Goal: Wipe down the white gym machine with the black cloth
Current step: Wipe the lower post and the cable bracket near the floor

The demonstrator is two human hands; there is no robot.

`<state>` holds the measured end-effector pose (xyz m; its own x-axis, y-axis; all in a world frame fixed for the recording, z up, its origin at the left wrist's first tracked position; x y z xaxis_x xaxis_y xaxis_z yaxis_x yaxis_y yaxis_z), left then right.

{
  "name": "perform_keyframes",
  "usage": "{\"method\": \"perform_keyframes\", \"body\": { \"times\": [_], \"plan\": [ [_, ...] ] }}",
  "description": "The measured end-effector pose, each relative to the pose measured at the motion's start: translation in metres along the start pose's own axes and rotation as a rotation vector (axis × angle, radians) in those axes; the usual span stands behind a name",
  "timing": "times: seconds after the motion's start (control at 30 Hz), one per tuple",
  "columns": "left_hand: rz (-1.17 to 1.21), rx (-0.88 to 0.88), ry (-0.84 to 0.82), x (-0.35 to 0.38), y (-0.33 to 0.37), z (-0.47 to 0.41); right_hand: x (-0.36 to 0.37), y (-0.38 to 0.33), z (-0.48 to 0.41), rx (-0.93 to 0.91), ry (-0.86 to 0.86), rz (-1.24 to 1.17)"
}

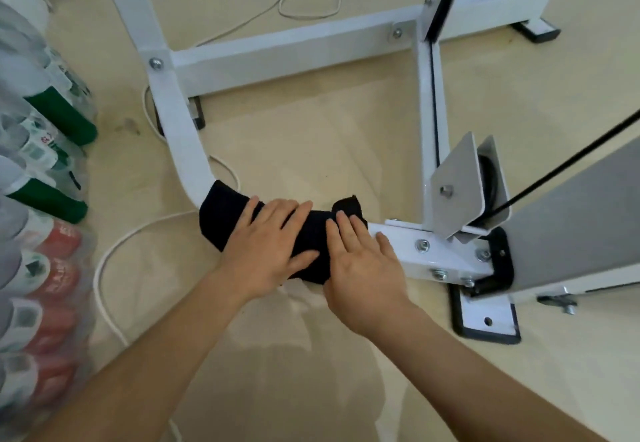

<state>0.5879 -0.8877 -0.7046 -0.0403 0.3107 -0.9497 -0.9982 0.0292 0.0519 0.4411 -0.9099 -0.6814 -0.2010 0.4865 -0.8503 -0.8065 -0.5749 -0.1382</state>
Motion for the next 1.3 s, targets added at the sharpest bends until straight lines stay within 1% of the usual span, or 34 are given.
{"method": "perform_keyframes", "body": {
  "times": [0.03,0.1,0.13,0.17,0.2,0.23,0.3,0.33,0.4,0.43,0.47,0.5,0.53,0.57,0.6,0.63,0.7,0.77,0.83,1.0,1.07,1.23,1.3],
  "plan": [
    [-0.032,0.026,0.067,-0.002,0.008,-0.009,0.002,0.008,0.002,0.034,-0.001,0.002],
    [-0.08,0.121,0.062,-0.007,0.03,-0.028,0.004,0.025,0.011,0.035,0.107,-0.007],
    [-0.101,0.167,0.033,-0.009,0.043,-0.034,0.005,0.033,0.019,0.006,0.176,-0.061],
    [-0.106,0.204,0.01,-0.009,0.053,-0.04,0.004,0.04,0.027,-0.054,0.221,-0.176],
    [-0.112,0.237,0.011,-0.009,0.062,-0.044,0.003,0.049,0.036,-0.071,0.231,-0.329],
    [-0.107,0.254,0.0,-0.008,0.07,-0.047,0.0,0.06,0.046,-0.043,0.209,-0.513],
    [-0.038,0.248,0.018,-0.007,0.082,-0.047,-0.003,0.083,0.064,0.117,0.239,-0.898],
    [0.048,0.203,0.065,-0.008,0.085,-0.047,-0.003,0.095,0.072,0.198,0.31,-1.056],
    [0.351,0.041,0.132,-0.023,0.09,-0.048,-0.008,0.112,0.085,0.312,0.474,-1.29],
    [0.558,-0.047,0.146,-0.032,0.092,-0.05,-0.014,0.118,0.091,0.355,0.551,-1.344],
    [0.815,-0.138,0.146,-0.044,0.093,-0.053,-0.02,0.123,0.096,0.383,0.613,-1.355],
    [1.133,-0.207,0.117,-0.054,0.096,-0.057,-0.028,0.126,0.1,0.394,0.65,-1.347],
    [1.449,-0.247,0.077,-0.063,0.103,-0.064,-0.036,0.126,0.102,0.379,0.662,-1.345],
    [1.716,-0.251,0.023,-0.07,0.116,-0.072,-0.042,0.124,0.101,0.348,0.637,-1.344],
    [1.914,-0.226,-0.037,-0.078,0.132,-0.078,-0.046,0.121,0.097,0.309,0.581,-1.338],
    [2.003,-0.192,-0.09,-0.084,0.149,-0.083,-0.047,0.118,0.093,0.28,0.507,-1.326],
    [1.931,-0.111,-0.099,-0.09,0.175,-0.089,-0.049,0.114,0.085,0.234,0.413,-1.306],
    [1.858,-0.057,-0.049,-0.086,0.187,-0.083,-0.052,0.114,0.084,0.206,0.427,-1.271],
    [1.836,0.004,-0.047,-0.078,0.189,-0.07,-0.053,0.116,0.086,0.184,0.452,-1.261],
    [1.875,0.065,-0.043,-0.07,0.196,-0.054,-0.052,0.116,0.086,0.164,0.462,-1.28],
    [1.792,0.109,-0.007,-0.08,0.194,-0.059,-0.05,0.118,0.086,0.154,0.441,-1.288],
    [1.631,0.105,0.073,-0.123,0.185,-0.099,-0.048,0.119,0.087,0.134,0.393,-1.303],
    [1.564,0.114,0.068,-0.135,0.181,-0.117,-0.048,0.119,0.088,0.126,0.377,-1.308]
  ]
}}
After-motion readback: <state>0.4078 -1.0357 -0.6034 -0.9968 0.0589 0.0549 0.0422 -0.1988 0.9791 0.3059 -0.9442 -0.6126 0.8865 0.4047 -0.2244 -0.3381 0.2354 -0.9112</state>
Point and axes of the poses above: each hand's wrist, its own z-axis away from the middle knuckle, its own x-axis out of the palm, y = z × x, the point moved 4 cm from there along -z, towards the middle knuckle, and after that the axes turned 13 degrees about -y, right-handed, at the moved point
